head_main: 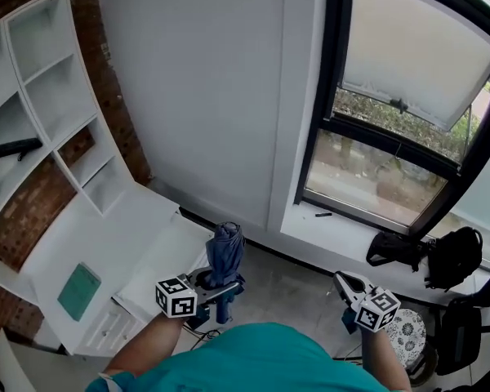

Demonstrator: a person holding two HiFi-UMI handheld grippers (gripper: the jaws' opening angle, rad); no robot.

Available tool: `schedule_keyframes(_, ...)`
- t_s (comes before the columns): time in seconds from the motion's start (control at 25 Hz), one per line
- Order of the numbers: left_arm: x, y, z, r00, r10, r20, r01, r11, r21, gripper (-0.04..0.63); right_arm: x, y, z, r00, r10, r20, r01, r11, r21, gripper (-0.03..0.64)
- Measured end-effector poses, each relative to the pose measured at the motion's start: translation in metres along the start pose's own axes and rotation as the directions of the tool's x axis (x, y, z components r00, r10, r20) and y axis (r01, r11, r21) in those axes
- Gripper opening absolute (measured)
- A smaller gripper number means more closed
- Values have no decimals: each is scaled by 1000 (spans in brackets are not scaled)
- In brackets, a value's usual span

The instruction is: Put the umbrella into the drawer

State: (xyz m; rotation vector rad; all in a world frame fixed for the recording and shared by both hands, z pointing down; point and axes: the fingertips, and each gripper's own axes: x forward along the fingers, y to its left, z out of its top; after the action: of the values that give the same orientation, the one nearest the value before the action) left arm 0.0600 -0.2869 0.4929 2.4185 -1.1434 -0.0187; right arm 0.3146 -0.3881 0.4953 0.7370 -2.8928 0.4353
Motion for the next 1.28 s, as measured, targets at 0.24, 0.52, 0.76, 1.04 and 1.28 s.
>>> schedule_keyframes(0.24,-6,21,11,1000,16,11,-16,1000,13,262,5,5,21,1000,-18,7,19,999,-29,23)
schedule_keyframes(0.52,-31,48,33,996,76,44,-77,997,29,262,49,13,66,1000,14,8,-13,992,-125,22)
schedule_keyframes(0.76,-67,85,37,982,187,31,-188,982,31,262,117,40,95,994,114,3,-111,979,-171,22)
schedule_keyframes(1.04,-136,141,22,931,364,-13,-364,931,19,262,195,87,100,972,234,-36,-236,953,-191,22)
schedule_keyframes(1.28,-190,185,-14,864,495,-90,-498,867,-16,262,253,129,94,942,323,-88,-335,918,-212,22)
